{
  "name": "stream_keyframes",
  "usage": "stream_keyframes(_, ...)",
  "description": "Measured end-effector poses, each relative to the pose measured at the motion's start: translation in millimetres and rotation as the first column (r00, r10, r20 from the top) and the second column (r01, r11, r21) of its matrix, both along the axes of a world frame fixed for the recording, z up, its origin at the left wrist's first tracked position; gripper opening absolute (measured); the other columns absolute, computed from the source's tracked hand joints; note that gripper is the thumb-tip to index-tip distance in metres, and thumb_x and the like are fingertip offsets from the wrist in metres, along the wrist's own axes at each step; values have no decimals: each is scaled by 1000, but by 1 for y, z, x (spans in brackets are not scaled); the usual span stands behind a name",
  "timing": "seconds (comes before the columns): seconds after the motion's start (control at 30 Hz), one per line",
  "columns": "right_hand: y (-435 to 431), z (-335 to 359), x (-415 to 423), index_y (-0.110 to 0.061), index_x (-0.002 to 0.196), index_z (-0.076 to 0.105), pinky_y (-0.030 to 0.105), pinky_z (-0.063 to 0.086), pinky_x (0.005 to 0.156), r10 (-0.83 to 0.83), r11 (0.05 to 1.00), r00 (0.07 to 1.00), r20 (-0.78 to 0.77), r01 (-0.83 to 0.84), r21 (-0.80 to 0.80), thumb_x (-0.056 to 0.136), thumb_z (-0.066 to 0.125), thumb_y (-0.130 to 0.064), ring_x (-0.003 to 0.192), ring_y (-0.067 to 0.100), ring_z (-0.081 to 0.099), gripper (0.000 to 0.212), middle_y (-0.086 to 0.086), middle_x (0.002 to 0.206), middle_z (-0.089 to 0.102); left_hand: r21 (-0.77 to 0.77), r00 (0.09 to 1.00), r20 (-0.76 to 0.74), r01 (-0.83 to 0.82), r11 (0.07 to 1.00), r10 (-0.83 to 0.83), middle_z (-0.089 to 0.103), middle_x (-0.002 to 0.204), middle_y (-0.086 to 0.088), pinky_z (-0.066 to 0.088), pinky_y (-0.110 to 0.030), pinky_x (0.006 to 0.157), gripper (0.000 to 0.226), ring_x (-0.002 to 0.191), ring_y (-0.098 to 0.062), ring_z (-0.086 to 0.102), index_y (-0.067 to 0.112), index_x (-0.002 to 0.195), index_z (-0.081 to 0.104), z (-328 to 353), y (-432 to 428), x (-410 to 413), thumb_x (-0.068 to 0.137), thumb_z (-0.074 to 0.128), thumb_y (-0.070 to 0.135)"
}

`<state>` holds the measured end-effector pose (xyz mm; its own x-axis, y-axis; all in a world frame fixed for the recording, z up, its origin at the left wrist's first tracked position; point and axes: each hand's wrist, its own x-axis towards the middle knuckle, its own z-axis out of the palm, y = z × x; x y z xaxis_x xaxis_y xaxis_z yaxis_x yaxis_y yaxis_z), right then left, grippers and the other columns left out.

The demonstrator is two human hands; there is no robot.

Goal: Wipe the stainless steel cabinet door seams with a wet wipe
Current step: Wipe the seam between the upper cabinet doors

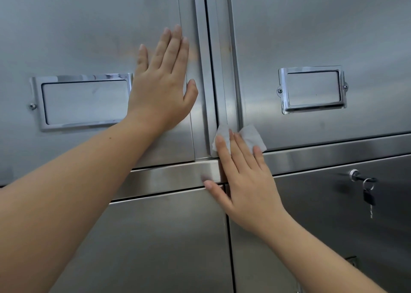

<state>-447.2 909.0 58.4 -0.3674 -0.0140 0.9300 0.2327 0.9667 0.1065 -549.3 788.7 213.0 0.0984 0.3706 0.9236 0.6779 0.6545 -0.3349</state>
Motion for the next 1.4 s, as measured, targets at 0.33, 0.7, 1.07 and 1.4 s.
stream_keyframes(0.33,-1,42,-10,-19,146,-1,39,0,114,-6,999,1000,24,6,-40,90,21,-59,142,18,-5,72,9,156,5,8,1000,5,-1,1000,1,4,156,-8,0,-47,112,64,144,-20,1,6,147,12,-1,0,0,93,37,28)
stream_keyframes(0.7,3,27,-8,-8,143,30,48,25,108,-18,999,998,-55,20,32,89,33,-52,137,32,30,70,18,147,32,11,1000,14,0,1000,0,4,156,-7,-1,-46,113,67,144,-19,1,7,148,11,-1,0,2,88,27,34)
stream_keyframes(1.07,-3,-10,-6,-6,141,35,45,28,107,-4,1000,998,-60,4,9,88,35,-54,136,31,33,71,18,146,36,10,1000,13,-3,1000,3,4,156,-6,0,-46,113,67,144,-19,1,7,148,11,-1,0,1,88,29,33)
stream_keyframes(1.4,2,38,-13,-13,146,10,41,10,114,0,1000,999,-40,0,-9,90,26,-56,142,25,10,72,13,153,18,10,1000,22,0,1000,0,4,156,-5,0,-45,113,68,143,-18,1,8,148,13,-1,-1,4,87,27,34)
